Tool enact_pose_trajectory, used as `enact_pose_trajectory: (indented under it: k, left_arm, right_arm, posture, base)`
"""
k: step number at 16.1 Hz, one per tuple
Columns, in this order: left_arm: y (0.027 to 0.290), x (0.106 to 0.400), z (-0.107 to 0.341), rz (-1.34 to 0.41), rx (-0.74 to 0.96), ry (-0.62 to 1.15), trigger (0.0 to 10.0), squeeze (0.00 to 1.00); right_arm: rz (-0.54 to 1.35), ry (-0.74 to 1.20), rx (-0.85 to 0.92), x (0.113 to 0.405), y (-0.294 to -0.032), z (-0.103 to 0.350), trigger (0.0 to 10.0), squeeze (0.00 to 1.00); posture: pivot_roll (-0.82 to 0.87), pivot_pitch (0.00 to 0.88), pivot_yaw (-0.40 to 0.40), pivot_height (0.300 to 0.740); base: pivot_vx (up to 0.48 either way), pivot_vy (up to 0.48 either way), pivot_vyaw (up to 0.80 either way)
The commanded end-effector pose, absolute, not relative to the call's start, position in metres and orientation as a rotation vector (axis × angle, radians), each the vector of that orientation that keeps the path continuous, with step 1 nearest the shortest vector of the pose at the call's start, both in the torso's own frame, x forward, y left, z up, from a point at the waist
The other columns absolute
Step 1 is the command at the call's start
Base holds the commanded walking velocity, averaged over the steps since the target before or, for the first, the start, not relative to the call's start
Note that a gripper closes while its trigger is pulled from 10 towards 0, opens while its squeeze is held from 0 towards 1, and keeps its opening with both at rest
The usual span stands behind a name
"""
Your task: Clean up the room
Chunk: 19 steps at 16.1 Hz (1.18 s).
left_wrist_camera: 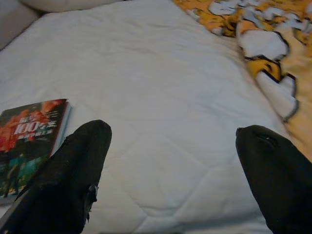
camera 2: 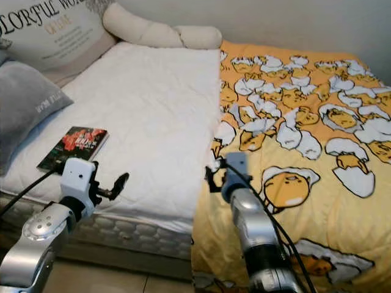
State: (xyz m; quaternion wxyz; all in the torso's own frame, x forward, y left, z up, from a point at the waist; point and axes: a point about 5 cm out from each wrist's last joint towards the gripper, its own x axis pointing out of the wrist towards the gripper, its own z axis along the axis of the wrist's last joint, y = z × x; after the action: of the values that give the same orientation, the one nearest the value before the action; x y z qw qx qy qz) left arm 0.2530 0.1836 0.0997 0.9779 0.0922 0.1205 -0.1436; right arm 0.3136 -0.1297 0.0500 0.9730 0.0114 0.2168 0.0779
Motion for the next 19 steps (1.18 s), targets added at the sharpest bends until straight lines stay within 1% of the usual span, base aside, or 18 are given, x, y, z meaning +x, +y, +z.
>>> enact_pose_trajectory:
  k: [1,3,4,5,7,8,9,10,11,14,19]
  left_arm:
    - [0.18,0.252,0.104,-0.334,0.205,0.239,10.0,0.0]
    - [0.182,0.247,0.106,-0.385,0.226,0.258,10.0,0.0]
    - [0.183,0.243,0.108,-0.414,0.243,0.276,10.0,0.0]
    - [0.183,0.242,0.109,-0.432,0.257,0.282,10.0,0.0]
    - [0.18,0.233,0.119,-0.527,0.28,0.305,10.0,0.0]
    - [0.177,0.225,0.123,-0.596,0.297,0.325,10.0,0.0]
    - [0.176,0.222,0.125,-0.628,0.307,0.331,10.0,0.0]
    - [0.174,0.211,0.13,-0.684,0.309,0.356,10.0,0.0]
    - [0.176,0.199,0.132,-0.71,0.308,0.391,10.0,0.0]
    - [0.176,0.185,0.138,-0.706,0.323,0.412,10.0,0.0]
    - [0.176,0.167,0.154,-0.684,0.311,0.434,10.0,0.0]
  right_arm:
    - [0.186,0.441,-0.003,0.321,-0.125,0.051,10.0,1.0]
    - [0.286,0.472,-0.018,0.329,-0.105,0.051,10.0,1.0]
    - [0.323,0.506,-0.06,0.332,-0.099,0.047,10.0,1.0]
    - [0.332,0.517,-0.081,0.334,-0.097,0.046,10.0,1.0]
    - [0.299,0.542,-0.145,0.34,-0.099,0.046,10.0,1.0]
    - [0.27,0.548,-0.156,0.342,-0.102,0.046,10.0,0.32]
    - [0.259,0.551,-0.161,0.342,-0.103,0.045,10.0,0.0]
    - [0.228,0.562,-0.166,0.341,-0.106,0.042,10.0,0.0]
    - [0.199,0.577,-0.192,0.338,-0.109,0.037,10.0,0.0]
    - [0.164,0.597,-0.157,0.333,-0.115,0.029,10.0,0.0]
    - [0.158,0.592,-0.189,0.33,-0.119,0.025,10.0,0.0]
  posture:
    - [0.11,0.0,-0.011,0.74]
    - [0.13,0.0,-0.005,0.74]
    - [0.16,0.0,-0.011,0.74]
    - [0.16,0.0,-0.011,0.74]
    - [0.22,0.0,-0.014,0.74]
    - [0.24,0.0,-0.02,0.74]
    - [0.25,0.0,-0.021,0.74]
    - [0.28,0.0,-0.012,0.74]
    - [0.29,0.05,0.0,0.74]
    - [0.33,0.143,-0.011,0.74]
    - [0.34,0.215,-0.005,0.74]
  base:
    - [0.0,0.0,0.0]
    - [0.0,0.0,0.0]
    - [0.0,0.0,0.0]
    - [0.0,0.0,0.0]
    - [0.0,0.0,0.0]
    - [0.0,0.0,0.0]
    - [0.0,0.0,0.0]
    - [0.0,0.0,0.0]
    - [0.0,0.0,0.0]
    - [0.0,0.0,0.0]
    - [0.0,0.0,0.0]
